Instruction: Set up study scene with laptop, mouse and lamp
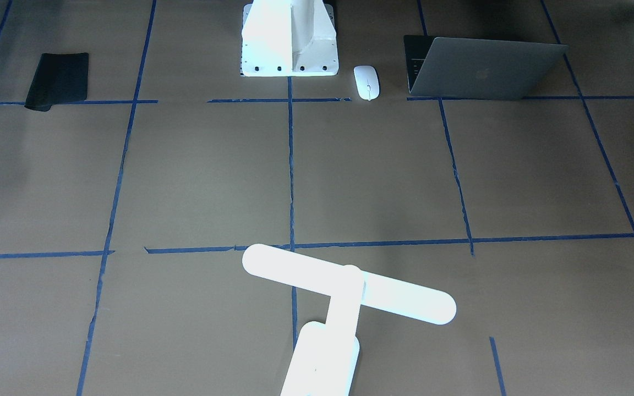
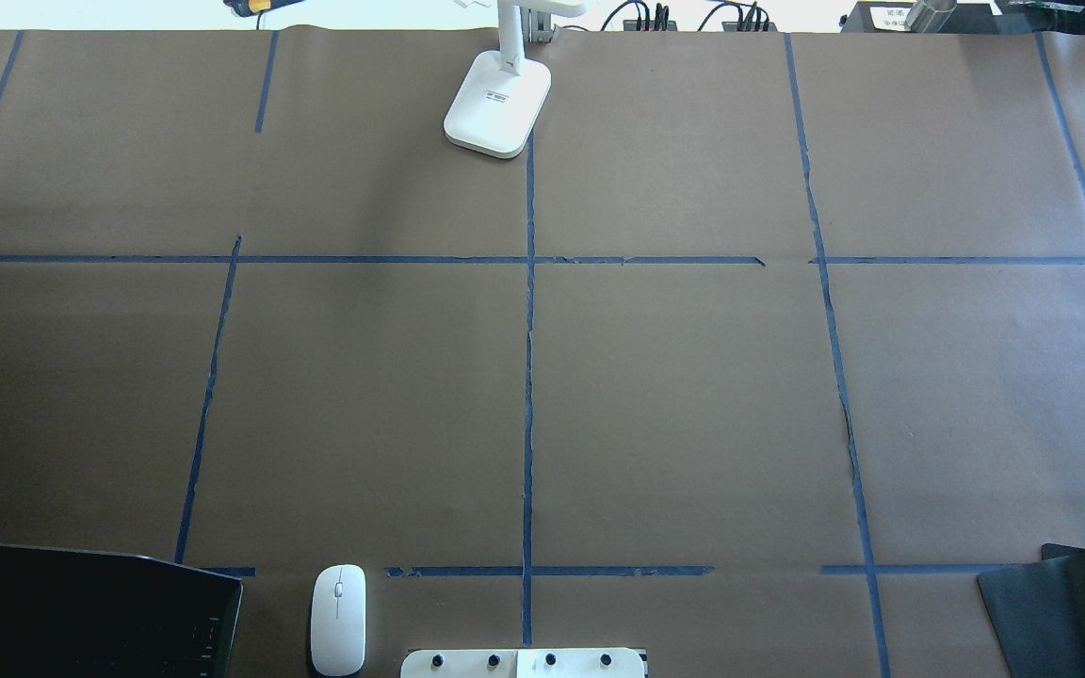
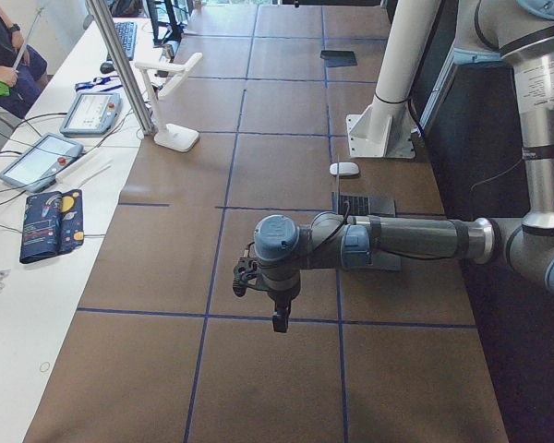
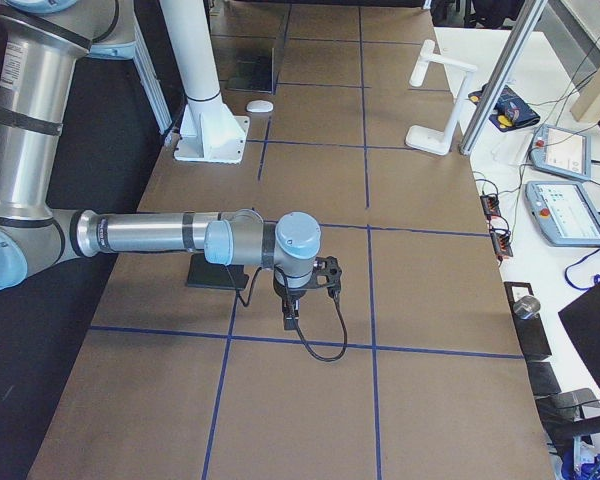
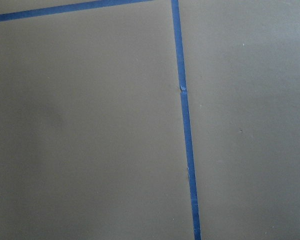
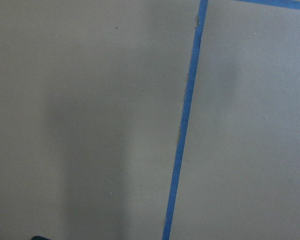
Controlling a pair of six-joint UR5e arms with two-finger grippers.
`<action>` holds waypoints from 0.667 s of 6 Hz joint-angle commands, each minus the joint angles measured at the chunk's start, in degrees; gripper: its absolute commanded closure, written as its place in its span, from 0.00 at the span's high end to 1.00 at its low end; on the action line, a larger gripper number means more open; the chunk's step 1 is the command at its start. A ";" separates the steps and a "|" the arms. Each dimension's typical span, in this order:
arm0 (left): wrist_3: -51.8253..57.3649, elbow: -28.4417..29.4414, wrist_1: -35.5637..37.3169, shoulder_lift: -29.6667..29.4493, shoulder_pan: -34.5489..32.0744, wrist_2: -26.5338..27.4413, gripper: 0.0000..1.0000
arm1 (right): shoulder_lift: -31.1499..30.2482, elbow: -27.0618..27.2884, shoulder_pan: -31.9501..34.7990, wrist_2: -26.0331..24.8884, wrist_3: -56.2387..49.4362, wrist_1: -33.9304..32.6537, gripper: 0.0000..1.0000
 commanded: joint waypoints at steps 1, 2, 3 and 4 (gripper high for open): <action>0.17 0.47 0.00 -0.09 0.04 0.09 1.00 | 0.17 0.00 -0.10 0.07 0.00 0.00 1.00; 0.17 0.13 0.00 0.00 0.04 0.26 1.00 | 0.26 0.00 -0.10 0.07 0.00 0.00 1.00; -0.18 -0.23 0.00 -0.26 0.13 0.35 1.00 | 0.26 0.09 -0.10 0.24 0.00 0.09 1.00; -0.27 -0.23 -0.78 -1.65 0.13 0.44 1.00 | 0.26 0.09 -0.10 0.16 0.00 0.09 1.00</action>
